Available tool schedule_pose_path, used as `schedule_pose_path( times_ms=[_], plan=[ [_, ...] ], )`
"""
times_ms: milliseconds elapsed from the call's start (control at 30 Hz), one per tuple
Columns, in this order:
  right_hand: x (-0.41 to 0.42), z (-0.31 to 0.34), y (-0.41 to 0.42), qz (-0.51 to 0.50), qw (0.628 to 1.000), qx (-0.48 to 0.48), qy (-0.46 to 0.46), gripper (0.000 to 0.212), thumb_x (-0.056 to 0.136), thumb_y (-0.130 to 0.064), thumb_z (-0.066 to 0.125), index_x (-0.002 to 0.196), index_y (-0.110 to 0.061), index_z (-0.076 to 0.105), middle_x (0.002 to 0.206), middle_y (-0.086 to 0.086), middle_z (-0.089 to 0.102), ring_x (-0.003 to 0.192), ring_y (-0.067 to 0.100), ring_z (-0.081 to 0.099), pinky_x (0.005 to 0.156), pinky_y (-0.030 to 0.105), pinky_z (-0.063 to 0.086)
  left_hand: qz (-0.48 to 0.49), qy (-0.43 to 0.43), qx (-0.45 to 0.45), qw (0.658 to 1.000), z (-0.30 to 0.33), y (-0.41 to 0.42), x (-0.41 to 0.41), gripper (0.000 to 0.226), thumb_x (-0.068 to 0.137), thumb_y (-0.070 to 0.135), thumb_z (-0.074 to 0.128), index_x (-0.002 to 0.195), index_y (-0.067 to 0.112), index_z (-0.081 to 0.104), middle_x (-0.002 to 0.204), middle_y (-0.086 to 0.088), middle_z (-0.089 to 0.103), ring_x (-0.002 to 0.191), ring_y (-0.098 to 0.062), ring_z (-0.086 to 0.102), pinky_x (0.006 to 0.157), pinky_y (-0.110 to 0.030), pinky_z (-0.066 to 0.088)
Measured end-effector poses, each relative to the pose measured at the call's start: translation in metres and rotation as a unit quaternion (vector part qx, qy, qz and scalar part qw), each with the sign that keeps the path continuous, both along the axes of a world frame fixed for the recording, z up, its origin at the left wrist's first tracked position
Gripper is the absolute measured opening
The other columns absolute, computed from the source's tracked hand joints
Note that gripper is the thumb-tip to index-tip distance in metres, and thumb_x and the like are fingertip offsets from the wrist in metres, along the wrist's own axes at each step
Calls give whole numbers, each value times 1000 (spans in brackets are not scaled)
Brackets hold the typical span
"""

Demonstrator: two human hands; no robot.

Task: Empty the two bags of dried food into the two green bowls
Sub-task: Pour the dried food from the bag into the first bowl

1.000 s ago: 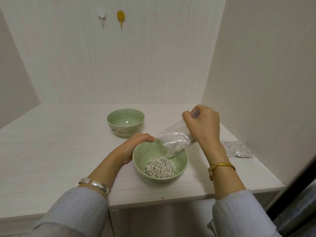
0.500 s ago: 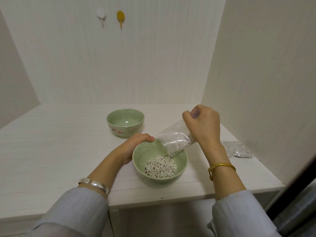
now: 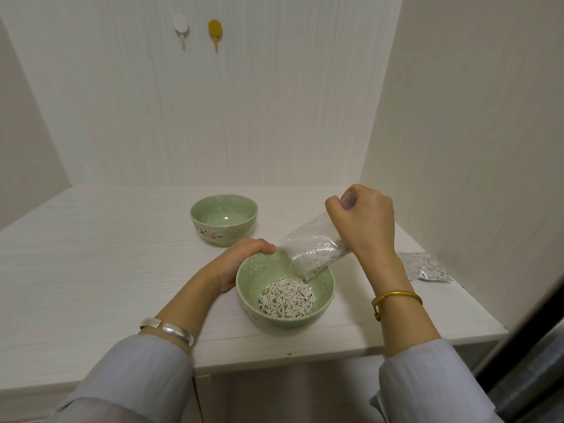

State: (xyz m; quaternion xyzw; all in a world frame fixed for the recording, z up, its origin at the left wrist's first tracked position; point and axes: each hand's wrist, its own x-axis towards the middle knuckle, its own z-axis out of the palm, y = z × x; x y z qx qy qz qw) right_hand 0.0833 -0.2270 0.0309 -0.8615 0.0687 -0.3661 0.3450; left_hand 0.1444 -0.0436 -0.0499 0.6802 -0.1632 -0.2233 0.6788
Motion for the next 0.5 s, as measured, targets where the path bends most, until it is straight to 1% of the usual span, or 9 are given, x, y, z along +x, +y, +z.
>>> schedule_pose_path(
  times_ms=[133, 300, 400, 500],
  plan=[
    [-1, 1, 0, -5, 1000, -7, -2, 18, 78, -21, 56, 63, -11, 53, 64, 2, 55, 68, 24, 53, 62, 25, 34, -6, -5, 4, 1000, -1, 1, 1, 17, 61, 29, 61, 65, 13, 64, 55, 3, 65, 51, -12, 62, 55, -23, 50],
    [-2, 2, -1, -7, 1000, -4, 3, 17, 78, -22, 56, 65, -11, 53, 66, 2, 56, 70, 25, 54, 62, 26, 35, -2, -2, -2, 1000, -2, 1, 1, 14, 64, 27, 59, 64, 14, 64, 54, 4, 64, 50, -12, 62, 54, -22, 49],
    [-3, 3, -1, -10, 1000, -4, 9, 17, 79, -21, 55, 65, -10, 54, 64, 1, 54, 70, 25, 53, 62, 26, 34, 3, -2, 1, 1000, -2, 0, 1, 16, 67, 26, 56, 67, 11, 63, 56, 2, 64, 51, -13, 62, 56, -23, 49],
    [-4, 4, -1, -12, 1000, -6, 11, 17, 79, -21, 55, 66, -10, 55, 66, 3, 56, 70, 25, 52, 62, 26, 34, 0, -2, 0, 1000, -1, 0, 1, 17, 64, 27, 59, 69, 11, 62, 56, 2, 64, 52, -14, 62, 56, -23, 50]
  ],
)
